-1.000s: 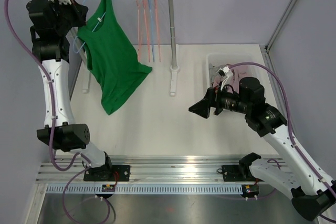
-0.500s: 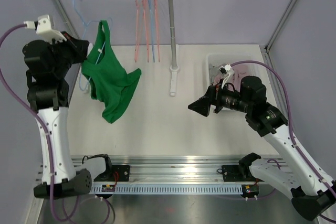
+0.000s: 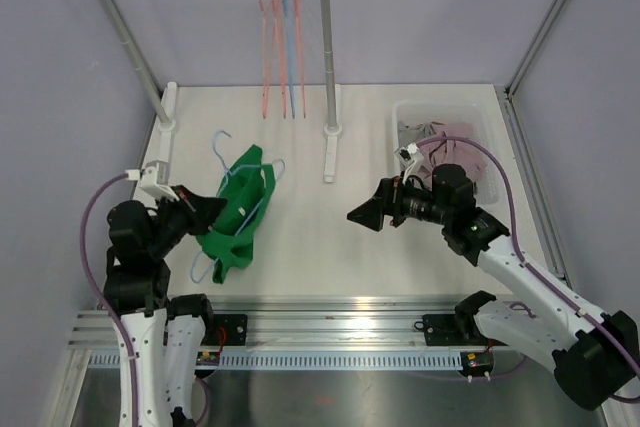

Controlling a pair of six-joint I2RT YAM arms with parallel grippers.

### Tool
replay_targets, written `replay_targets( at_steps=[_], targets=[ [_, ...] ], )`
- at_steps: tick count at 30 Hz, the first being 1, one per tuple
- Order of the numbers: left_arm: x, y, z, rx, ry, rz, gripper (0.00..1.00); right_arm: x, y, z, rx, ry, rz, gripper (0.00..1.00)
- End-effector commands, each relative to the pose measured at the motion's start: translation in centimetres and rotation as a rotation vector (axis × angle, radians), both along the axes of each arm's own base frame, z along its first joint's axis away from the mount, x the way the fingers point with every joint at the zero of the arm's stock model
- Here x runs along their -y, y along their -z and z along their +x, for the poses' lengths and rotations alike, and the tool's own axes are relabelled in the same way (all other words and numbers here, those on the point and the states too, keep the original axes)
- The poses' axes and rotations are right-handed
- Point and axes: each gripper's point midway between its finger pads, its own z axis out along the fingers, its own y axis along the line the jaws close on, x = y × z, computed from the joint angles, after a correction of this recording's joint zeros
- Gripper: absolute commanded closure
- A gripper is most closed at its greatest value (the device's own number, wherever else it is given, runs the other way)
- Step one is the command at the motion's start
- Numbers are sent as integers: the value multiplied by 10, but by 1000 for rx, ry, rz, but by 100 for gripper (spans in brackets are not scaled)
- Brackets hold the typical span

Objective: Remove the tank top from the hanger

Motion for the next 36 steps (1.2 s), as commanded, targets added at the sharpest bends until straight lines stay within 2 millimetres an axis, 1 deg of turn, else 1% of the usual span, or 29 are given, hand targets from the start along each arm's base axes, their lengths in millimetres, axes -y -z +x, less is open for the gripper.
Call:
replay_targets(
  at_steps=[1, 2, 4, 6, 7, 8, 9, 10, 11, 12, 13, 14, 15, 16, 17, 18, 20, 21, 22, 23, 25, 26, 27, 29, 31, 32, 33, 35, 36],
  targets=[
    [34, 42, -23, -104, 205, -120, 100, -18, -6, 13, 90, 10, 62, 2],
    [36, 50, -26, -120, 219, -123, 100, -19, 1, 21, 91, 51, 46, 2],
    [40, 63, -32, -149, 246, -146, 100, -27, 17, 26, 83, 65, 28, 3],
    [46, 66, -34, -153, 277, -177, 100, -32, 23, 36, 90, 105, 16, 5],
    [48, 68, -34, -158, 285, -188, 100, -36, 34, 40, 71, 114, -10, 5],
    [49, 72, -34, -170, 291, -205, 100, -43, 39, 41, 75, 128, -28, 5],
    [52, 73, -34, -179, 304, -218, 100, -48, 38, 45, 89, 132, -38, 6],
    [54, 75, -36, -184, 325, -231, 100, -55, 51, 49, 68, 136, -69, 7],
    [56, 77, -34, -198, 331, -253, 100, -61, 56, 53, 69, 163, -91, 8],
    [57, 78, -34, -204, 335, -265, 100, -68, 53, 58, 87, 168, -90, 8],
    [58, 76, -34, -191, 349, -272, 100, -74, 67, 61, 70, 170, -118, 9],
    [59, 75, -34, -199, 349, -293, 100, -80, 71, 63, 68, 182, -126, 10],
    [59, 73, -34, -197, 350, -301, 100, -88, 65, 68, 86, 180, -102, 11],
    [61, 69, -35, -186, 363, -310, 100, -95, 77, 70, 71, 174, -115, 11],
    [62, 66, -36, -188, 362, -328, 100, -107, 72, 69, 85, 155, -101, 12],
    [62, 63, -37, -182, 364, -335, 100, -114, 82, 71, 84, 146, -114, 13],
    [64, 58, -39, -181, 366, -357, 100, -124, 85, 76, 100, 153, -127, 14],
    [65, 55, -41, -169, 370, -359, 100, -132, 78, 79, 118, 147, -109, 15],
    [65, 53, -43, -171, 370, -369, 100, -137, 86, 81, 110, 142, -122, 15],
    [65, 53, -44, -173, 373, -372, 100, -142, 81, 85, 118, 140, -109, 16],
    [67, 52, -46, -184, 376, -384, 100, -151, 88, 87, 111, 116, -110, 18],
    [68, 52, -48, -183, 382, -383, 100, -157, 81, 91, 121, 111, -96, 19],
    [68, 52, -49, -183, 384, -384, 100, -162, 87, 91, 113, 95, -103, 23],
    [69, 52, -50, -185, 388, -386, 100, -170, 82, 95, 120, 84, -94, 29],
    [69, 51, -50, -183, 388, -387, 100, -174, 94, 98, 102, 76, -120, 46],
    [69, 51, -51, -180, 389, -385, 100, -176, 94, 100, 104, 75, -124, 51],
    [69, 50, -51, -179, 389, -385, 100, -177, 102, 100, 98, 71, -139, 55],
    [69, 48, -51, -175, 391, -382, 100, -175, 108, 101, 93, 75, -150, 68],
    [69, 48, -50, -174, 392, -381, 100, -175, 110, 100, 95, 74, -154, 77]
  ],
)
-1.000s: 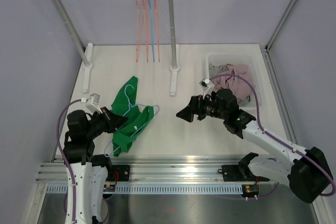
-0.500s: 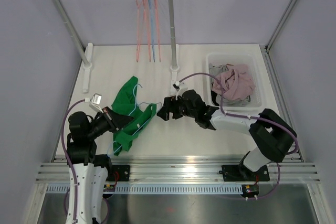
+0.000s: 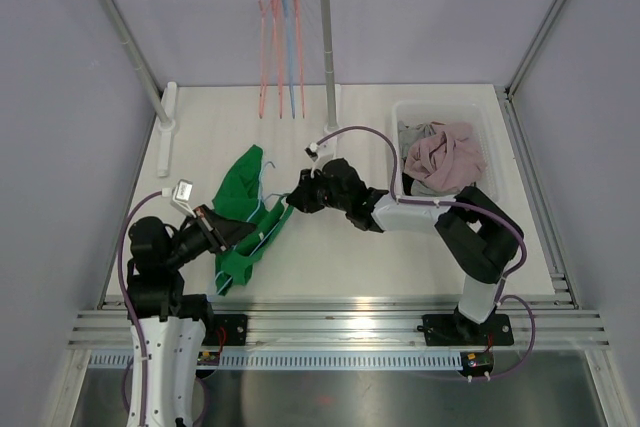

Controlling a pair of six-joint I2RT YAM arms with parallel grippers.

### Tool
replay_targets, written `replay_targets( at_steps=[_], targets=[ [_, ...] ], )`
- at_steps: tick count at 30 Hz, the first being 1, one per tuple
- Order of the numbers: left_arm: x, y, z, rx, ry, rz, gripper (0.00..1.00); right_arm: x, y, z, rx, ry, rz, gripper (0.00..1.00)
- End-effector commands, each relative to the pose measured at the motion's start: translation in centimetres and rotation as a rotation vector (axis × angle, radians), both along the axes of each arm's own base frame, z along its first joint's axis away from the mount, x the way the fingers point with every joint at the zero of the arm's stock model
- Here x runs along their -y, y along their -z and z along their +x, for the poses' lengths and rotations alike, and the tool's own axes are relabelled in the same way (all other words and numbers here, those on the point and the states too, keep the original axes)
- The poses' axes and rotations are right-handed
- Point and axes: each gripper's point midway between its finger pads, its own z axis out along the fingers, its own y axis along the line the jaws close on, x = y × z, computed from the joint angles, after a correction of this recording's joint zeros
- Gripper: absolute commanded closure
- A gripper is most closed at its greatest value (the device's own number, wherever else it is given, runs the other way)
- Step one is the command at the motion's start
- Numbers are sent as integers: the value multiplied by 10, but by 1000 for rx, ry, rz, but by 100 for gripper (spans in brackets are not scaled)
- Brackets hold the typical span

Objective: Remove the tank top from the hanger

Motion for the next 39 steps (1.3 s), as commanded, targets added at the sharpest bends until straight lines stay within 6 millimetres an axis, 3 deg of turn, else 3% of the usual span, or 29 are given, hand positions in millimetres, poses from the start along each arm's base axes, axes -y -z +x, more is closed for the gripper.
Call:
replay_targets(
  at_steps=[1, 2, 6, 12, 14, 17, 18, 20, 21, 22, 23, 24, 25, 26, 27, 28, 29, 32, 34, 36, 37, 39],
  targets=[
    [6, -19, -8, 58, 53, -19, 100, -9, -9, 4, 48, -17, 18, 94],
    [6, -20, -7, 61, 56, -15, 100, -6, -4, 4, 44, -10, 2, 100],
    [6, -25, -9, 70, 59, 1, 100, 13, 3, 13, 63, 76, -72, 100],
    [7, -30, -19, 118, 107, 132, 100, 88, 15, 68, 96, 355, -333, 100],
    [10, -47, -24, 182, 148, 165, 100, 105, 15, 78, 77, 391, -355, 100],
    [19, -74, -37, 268, 225, 180, 100, 119, 7, 80, 76, 387, -358, 100],
    [20, -82, -39, 295, 239, 178, 100, 120, -9, 78, 99, 386, -341, 100],
    [22, -100, -40, 331, 249, 178, 100, 125, -22, 72, 109, 372, -318, 100],
    [24, -111, -40, 377, 272, 168, 100, 128, -44, 69, 130, 366, -270, 100],
    [27, -121, -41, 387, 279, 136, 100, 124, -54, 62, 119, 316, -226, 100],
    [28, -132, -41, 419, 280, 114, 100, 132, -78, 57, 130, 314, -168, 100],
    [29, -159, -39, 568, 272, 97, 100, 129, -89, 48, 128, 270, -130, 100],
    [31, -174, -41, 578, 259, 29, 100, 127, -103, 39, 135, 235, -93, 100],
    [30, -184, -40, 626, 237, 1, 100, 132, -127, 24, 157, 216, -49, 100],
    [27, -220, -44, 783, 185, -52, 100, 128, -142, 11, 166, 158, -4, 100],
    [24, -236, -46, 866, 155, -69, 100, 127, -156, -1, 164, 129, 41, 100],
    [20, -259, -54, 996, 122, -79, 100, 130, -184, -18, 202, 95, 107, 100],
    [5, -302, -50, 1231, -33, -98, 100, 122, -231, -71, 207, -108, 265, 100],
    [4, -321, -51, 1346, -57, -71, 100, 121, -252, -100, 203, -227, 309, 100],
    [-1, -337, -33, 1393, -118, -82, 100, 125, -259, -122, 186, -301, 316, 100],
    [-5, -341, -23, 1392, -152, -94, 100, 128, -264, -127, 208, -312, 308, 100],
    [-12, -356, -26, 1474, -202, -164, 100, 136, -264, -134, 210, -306, 289, 100]
  ],
)
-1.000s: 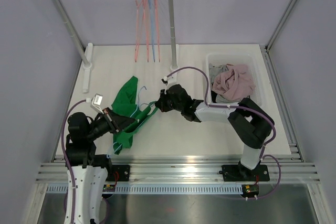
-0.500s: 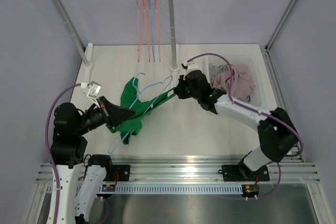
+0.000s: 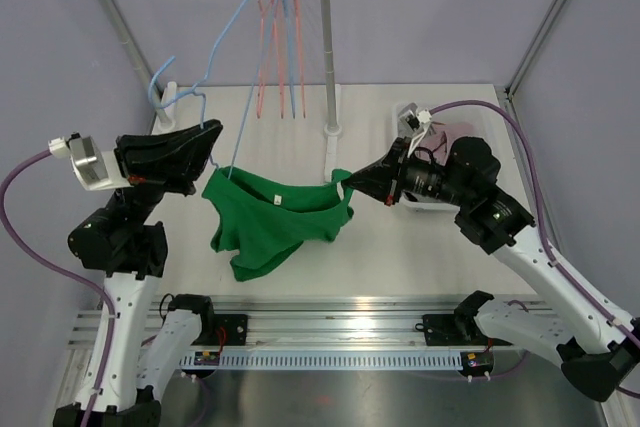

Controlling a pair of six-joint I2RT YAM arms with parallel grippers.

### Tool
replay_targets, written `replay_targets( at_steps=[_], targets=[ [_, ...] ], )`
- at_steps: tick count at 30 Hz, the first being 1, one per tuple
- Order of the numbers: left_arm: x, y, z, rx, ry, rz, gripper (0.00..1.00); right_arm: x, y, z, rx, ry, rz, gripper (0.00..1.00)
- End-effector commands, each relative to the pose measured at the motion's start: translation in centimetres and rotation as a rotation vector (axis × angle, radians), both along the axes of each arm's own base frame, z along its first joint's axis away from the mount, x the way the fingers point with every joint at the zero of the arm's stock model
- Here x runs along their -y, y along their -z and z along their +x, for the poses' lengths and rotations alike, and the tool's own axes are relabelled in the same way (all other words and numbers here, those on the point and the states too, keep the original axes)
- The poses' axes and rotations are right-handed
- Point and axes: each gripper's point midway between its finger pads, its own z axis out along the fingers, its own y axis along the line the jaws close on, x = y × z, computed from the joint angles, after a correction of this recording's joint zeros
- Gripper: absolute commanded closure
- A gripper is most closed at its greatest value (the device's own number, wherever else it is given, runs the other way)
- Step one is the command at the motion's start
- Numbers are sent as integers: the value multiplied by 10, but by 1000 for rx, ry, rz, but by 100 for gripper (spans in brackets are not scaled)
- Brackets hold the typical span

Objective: Remove the tank top from the hanger

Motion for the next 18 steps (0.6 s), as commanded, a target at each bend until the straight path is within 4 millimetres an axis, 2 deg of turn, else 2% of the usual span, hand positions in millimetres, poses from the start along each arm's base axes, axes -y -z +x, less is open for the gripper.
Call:
replay_targets(
  at_steps=[1, 2, 3, 4, 6, 8, 9, 11, 12, 14, 15, 17, 18],
  targets=[
    [-21, -53, -5, 248, -73, -177, 100, 8, 1, -31, -33, -94, -58, 100],
    [-24, -50, 14, 158, -103, -182, 100, 14, 0, -31, -26, -62, -68, 100],
    [-33, -54, 26, 131, -180, -202, 100, 22, 3, -21, -29, 21, -90, 100],
    [-37, -56, 26, 112, -213, -209, 100, 27, 2, -19, -27, 54, -102, 100],
    [-45, -48, 27, 130, -269, -229, 100, 32, 4, -29, -29, 36, -117, 100],
    [-52, -31, 21, 160, -284, -274, 100, 31, 1, -39, -19, -12, -101, 100],
    [-59, -27, 26, 141, -318, -306, 100, 31, 2, -42, -20, -23, -104, 100],
    [-61, -16, 29, 115, -342, -301, 100, 36, 11, -39, -26, 7, -140, 100],
    [-65, -13, 31, 100, -356, -316, 100, 41, 16, -29, -31, 72, -166, 100],
    [-74, -3, 40, 49, -395, -355, 100, 51, 29, -22, -53, 143, -207, 100],
    [-89, 4, 43, 22, -447, -424, 100, 64, 36, -4, -64, 271, -234, 100],
    [-103, 18, 51, -30, -499, -490, 100, 81, 54, 7, -110, 395, -286, 100],
    [-119, 21, 54, -62, -557, -553, 100, 92, 59, 15, -119, 472, -305, 100]
  ],
)
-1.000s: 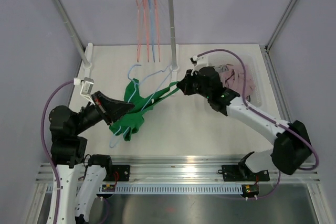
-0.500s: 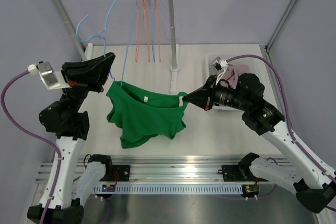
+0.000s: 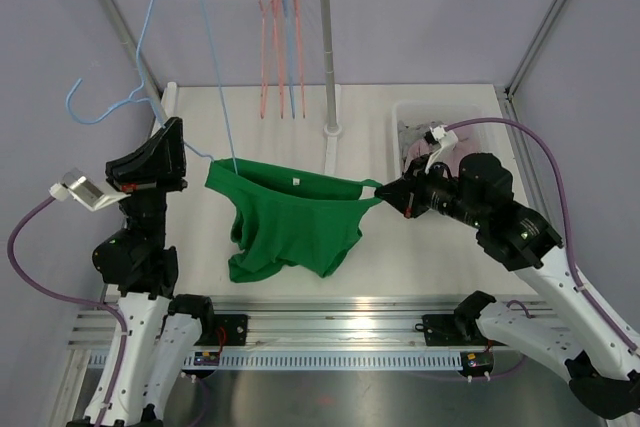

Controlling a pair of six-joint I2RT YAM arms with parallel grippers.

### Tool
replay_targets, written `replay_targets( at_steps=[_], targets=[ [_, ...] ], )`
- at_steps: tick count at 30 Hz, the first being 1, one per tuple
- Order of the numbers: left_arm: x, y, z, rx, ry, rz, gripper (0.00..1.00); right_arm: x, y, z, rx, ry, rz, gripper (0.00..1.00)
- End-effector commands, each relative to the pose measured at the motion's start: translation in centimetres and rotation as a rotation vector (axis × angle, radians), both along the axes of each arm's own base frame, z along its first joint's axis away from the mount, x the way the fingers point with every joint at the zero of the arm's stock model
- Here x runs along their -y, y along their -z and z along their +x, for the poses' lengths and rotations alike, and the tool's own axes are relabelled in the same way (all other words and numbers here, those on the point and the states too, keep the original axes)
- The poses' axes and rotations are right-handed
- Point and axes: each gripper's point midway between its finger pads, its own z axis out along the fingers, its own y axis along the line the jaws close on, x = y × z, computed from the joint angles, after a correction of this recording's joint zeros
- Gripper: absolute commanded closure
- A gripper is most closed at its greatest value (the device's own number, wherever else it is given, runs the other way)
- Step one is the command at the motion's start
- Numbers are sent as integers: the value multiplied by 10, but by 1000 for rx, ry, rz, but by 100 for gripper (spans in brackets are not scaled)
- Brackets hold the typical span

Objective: Remove the tank top from the hanger

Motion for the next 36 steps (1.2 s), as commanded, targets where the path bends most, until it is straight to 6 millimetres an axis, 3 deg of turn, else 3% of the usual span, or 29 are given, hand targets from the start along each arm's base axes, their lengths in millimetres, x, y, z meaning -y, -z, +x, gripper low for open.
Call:
replay_targets(
  at_steps=[1, 2, 4, 7, 10, 12, 14, 17, 21, 24, 26, 27, 28, 29, 32, 33, 34, 36],
  targets=[
    [-52, 3, 12, -51, -210, -212, 100, 43, 25, 24, -14, 273, -119, 100],
    [-54, 7, 15, -70, -225, -212, 100, 50, 22, 25, 5, 309, -114, 100],
    [-54, 14, 18, -62, -219, -224, 100, 41, 22, 17, 29, 238, -75, 100],
    [-45, 7, 19, -47, -173, -202, 100, 28, 19, 3, 24, 137, -33, 100],
    [-25, 2, 22, -27, -54, -172, 100, 13, 18, -2, 17, 54, -4, 100],
    [-3, -10, 7, 40, 83, -121, 100, -4, 18, -8, -23, -29, 37, 100],
    [15, -16, 3, 58, 213, -91, 100, -17, 14, -6, -33, -77, 72, 100],
    [27, -20, -12, 121, 346, -89, 100, -29, 5, 4, -35, -92, 101, 100],
    [28, -25, -31, 194, 383, -84, 100, -43, -6, 18, -35, -100, 106, 100],
    [30, -29, -36, 216, 385, -64, 100, -52, 3, 31, -59, -70, 37, 100],
    [25, -26, -21, 160, 300, -63, 100, -41, 11, 48, -57, 52, -16, 100],
    [19, -38, -31, 166, 236, -51, 100, -32, 15, 50, -66, 100, -40, 100],
    [16, -18, 3, -16, 161, -36, 100, -23, 8, 47, -44, 127, -37, 100],
    [4, -14, 14, -63, 37, -13, 100, -15, 7, 48, -35, 165, -45, 100],
    [-13, 5, 36, -269, -142, 65, 100, 4, 2, 38, -6, 191, -100, 100],
    [-15, 26, 48, -390, -165, 99, 100, 12, -3, 34, 9, 201, -115, 100],
    [-20, 22, 46, -415, -192, 99, 100, 23, -7, 37, 34, 246, -138, 100],
    [-20, 35, 52, -488, -208, 143, 100, 44, -18, 36, 78, 306, -190, 100]
  ],
)
